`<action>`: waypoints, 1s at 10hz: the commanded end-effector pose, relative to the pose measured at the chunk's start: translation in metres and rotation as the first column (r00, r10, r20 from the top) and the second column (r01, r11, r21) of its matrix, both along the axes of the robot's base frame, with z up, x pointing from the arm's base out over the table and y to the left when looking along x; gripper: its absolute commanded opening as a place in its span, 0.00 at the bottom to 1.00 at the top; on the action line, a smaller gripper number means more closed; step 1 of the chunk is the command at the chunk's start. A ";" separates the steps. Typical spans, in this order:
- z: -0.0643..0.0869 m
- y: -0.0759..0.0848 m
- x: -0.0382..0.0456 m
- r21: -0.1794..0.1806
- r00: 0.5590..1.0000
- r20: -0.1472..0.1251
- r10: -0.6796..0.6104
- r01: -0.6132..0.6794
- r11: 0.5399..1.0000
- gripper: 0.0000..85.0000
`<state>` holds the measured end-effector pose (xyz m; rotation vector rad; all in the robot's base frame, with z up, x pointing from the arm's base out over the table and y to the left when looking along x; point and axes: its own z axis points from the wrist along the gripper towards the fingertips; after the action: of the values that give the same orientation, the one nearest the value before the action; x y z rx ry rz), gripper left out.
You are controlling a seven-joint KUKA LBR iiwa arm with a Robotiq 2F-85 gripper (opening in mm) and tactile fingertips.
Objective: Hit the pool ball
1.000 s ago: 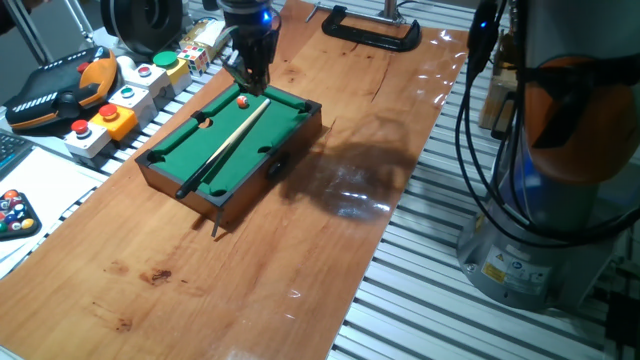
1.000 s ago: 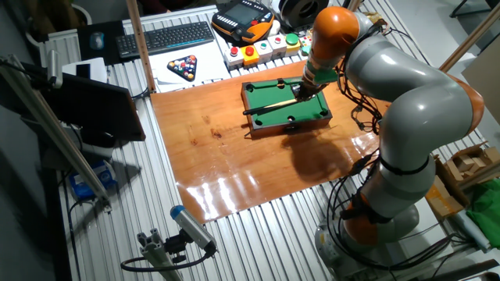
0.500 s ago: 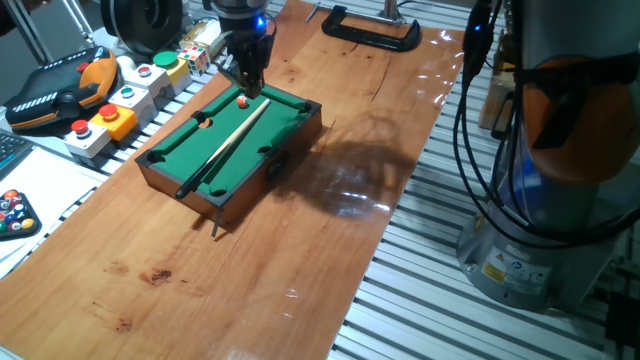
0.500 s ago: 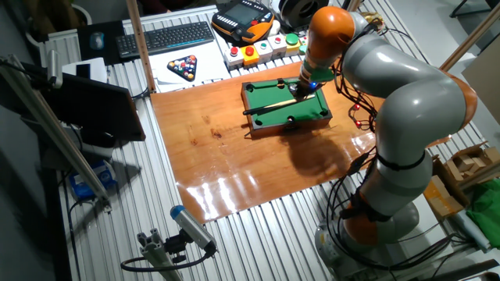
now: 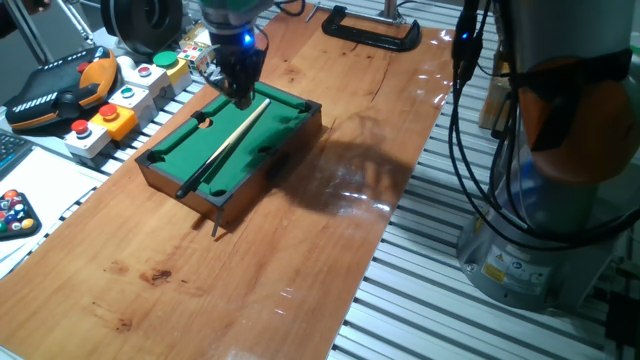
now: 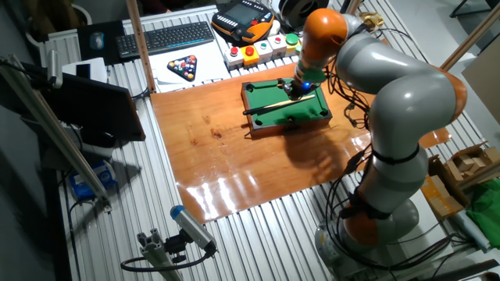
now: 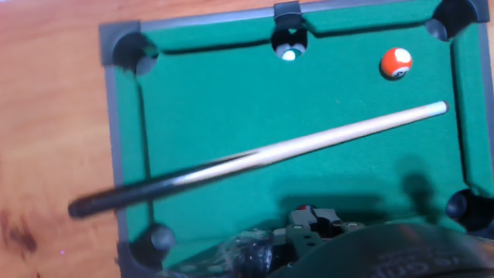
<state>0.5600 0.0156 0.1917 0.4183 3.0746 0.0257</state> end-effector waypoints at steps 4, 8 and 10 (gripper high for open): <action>-0.010 0.003 0.0081 0.003 0.981 -0.007 -0.194 0.194 0.981 0.01; -0.017 0.005 0.0137 -0.015 0.945 -0.001 -0.327 0.327 0.945 0.01; -0.022 0.006 0.0170 -0.005 0.876 -0.003 -0.483 0.482 0.876 0.01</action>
<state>0.5775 0.0217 0.1698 0.9469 2.9549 0.0079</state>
